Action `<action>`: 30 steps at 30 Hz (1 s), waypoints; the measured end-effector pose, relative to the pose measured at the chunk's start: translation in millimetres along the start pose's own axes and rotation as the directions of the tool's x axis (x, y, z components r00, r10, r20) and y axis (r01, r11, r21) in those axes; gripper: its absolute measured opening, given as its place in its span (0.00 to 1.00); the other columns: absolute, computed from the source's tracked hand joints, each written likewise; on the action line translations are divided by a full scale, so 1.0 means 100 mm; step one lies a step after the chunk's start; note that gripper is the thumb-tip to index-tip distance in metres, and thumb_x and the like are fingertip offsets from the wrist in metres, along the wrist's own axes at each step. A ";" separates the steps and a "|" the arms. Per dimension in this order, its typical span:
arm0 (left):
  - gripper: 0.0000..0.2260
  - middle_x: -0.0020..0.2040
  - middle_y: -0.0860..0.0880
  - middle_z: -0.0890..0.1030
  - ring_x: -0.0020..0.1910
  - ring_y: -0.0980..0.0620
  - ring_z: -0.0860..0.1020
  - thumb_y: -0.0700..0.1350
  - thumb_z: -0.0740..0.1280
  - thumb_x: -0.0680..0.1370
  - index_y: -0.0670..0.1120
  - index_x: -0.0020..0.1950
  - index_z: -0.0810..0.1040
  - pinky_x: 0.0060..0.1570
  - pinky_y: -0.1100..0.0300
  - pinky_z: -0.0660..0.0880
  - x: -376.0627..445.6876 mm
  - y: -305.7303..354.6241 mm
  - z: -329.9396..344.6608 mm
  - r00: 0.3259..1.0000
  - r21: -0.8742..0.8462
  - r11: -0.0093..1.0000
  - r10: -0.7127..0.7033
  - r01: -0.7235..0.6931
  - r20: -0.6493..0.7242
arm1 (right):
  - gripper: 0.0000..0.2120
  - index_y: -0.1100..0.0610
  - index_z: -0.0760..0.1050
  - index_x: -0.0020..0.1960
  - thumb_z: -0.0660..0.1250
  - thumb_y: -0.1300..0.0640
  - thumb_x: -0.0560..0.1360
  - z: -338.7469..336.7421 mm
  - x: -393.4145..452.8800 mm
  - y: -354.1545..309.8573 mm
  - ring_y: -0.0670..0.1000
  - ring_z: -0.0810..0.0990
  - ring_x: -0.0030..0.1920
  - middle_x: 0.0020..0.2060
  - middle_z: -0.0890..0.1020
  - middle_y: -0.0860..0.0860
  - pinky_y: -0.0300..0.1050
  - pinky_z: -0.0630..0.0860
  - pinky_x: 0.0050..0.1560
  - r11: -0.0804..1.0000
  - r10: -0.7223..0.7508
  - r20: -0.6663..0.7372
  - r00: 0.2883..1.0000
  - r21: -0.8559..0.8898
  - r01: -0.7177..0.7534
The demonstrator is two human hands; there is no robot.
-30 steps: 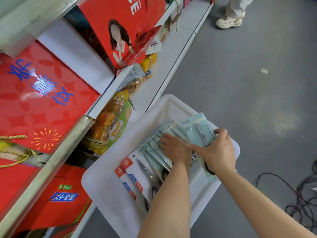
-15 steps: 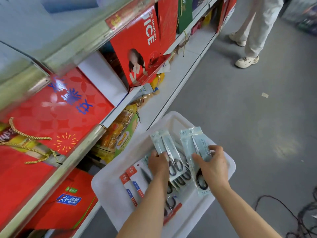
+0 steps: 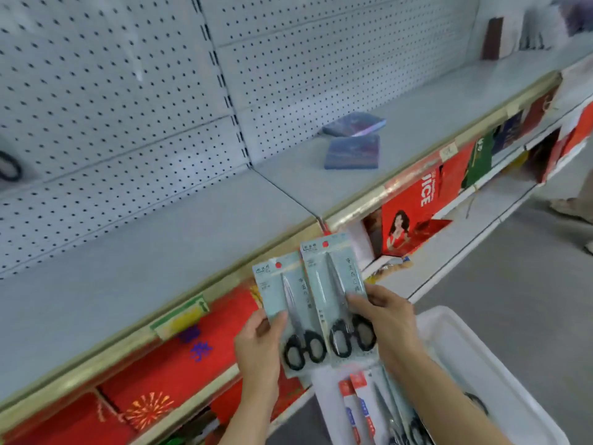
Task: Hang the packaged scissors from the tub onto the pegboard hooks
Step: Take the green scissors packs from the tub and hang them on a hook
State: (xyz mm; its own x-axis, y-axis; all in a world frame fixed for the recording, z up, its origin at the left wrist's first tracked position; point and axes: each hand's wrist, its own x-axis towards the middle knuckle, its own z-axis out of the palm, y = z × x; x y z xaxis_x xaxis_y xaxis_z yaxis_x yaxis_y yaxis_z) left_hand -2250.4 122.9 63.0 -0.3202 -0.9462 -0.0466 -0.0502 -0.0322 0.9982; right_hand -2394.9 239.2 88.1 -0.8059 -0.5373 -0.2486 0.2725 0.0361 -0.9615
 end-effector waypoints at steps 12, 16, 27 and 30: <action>0.18 0.31 0.49 0.66 0.33 0.52 0.63 0.51 0.73 0.69 0.40 0.34 0.70 0.38 0.56 0.60 0.19 1.62 -1.50 0.872 -0.051 0.939 0.295 -0.341 -0.391 | 0.05 0.63 0.82 0.45 0.74 0.63 0.70 1.58 -0.66 -1.32 0.53 0.80 0.35 0.37 0.84 0.59 0.43 0.75 0.35 0.973 -0.208 0.292 0.934 0.160 0.167; 0.14 0.32 0.47 0.73 0.35 0.52 0.68 0.48 0.72 0.71 0.38 0.38 0.75 0.38 0.56 0.64 0.34 2.10 -1.86 0.831 -0.035 0.901 0.383 -0.433 -0.404 | 0.11 0.66 0.81 0.48 0.76 0.61 0.69 1.91 -0.78 -1.60 0.51 0.77 0.32 0.36 0.81 0.57 0.41 0.74 0.31 0.962 -0.245 0.325 0.913 0.200 0.187; 0.18 0.28 0.52 0.66 0.31 0.53 0.63 0.44 0.74 0.71 0.44 0.30 0.67 0.34 0.60 0.61 1.10 3.12 -2.35 0.801 0.058 0.889 0.437 -0.455 -0.409 | 0.09 0.56 0.79 0.43 0.76 0.65 0.68 2.66 -1.01 -2.13 0.49 0.80 0.37 0.37 0.82 0.51 0.40 0.76 0.38 0.915 -0.295 0.366 0.883 0.373 0.151; 0.13 0.33 0.49 0.71 0.34 0.53 0.67 0.46 0.74 0.71 0.45 0.35 0.72 0.38 0.59 0.65 1.30 3.08 -2.38 0.814 0.057 0.907 0.400 -0.417 -0.421 | 0.07 0.57 0.81 0.42 0.76 0.65 0.68 2.77 -1.00 -2.15 0.49 0.82 0.32 0.32 0.84 0.50 0.38 0.77 0.33 0.918 -0.309 0.377 0.873 0.358 0.171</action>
State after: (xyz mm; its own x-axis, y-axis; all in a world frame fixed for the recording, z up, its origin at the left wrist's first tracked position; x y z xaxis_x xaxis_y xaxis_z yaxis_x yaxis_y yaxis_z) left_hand -2081.8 -86.5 372.9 0.1175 -0.9186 0.3772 0.0341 0.3834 0.9230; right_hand -2227.0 51.9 352.6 -0.5896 -0.7980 0.1247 0.3009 -0.3604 -0.8829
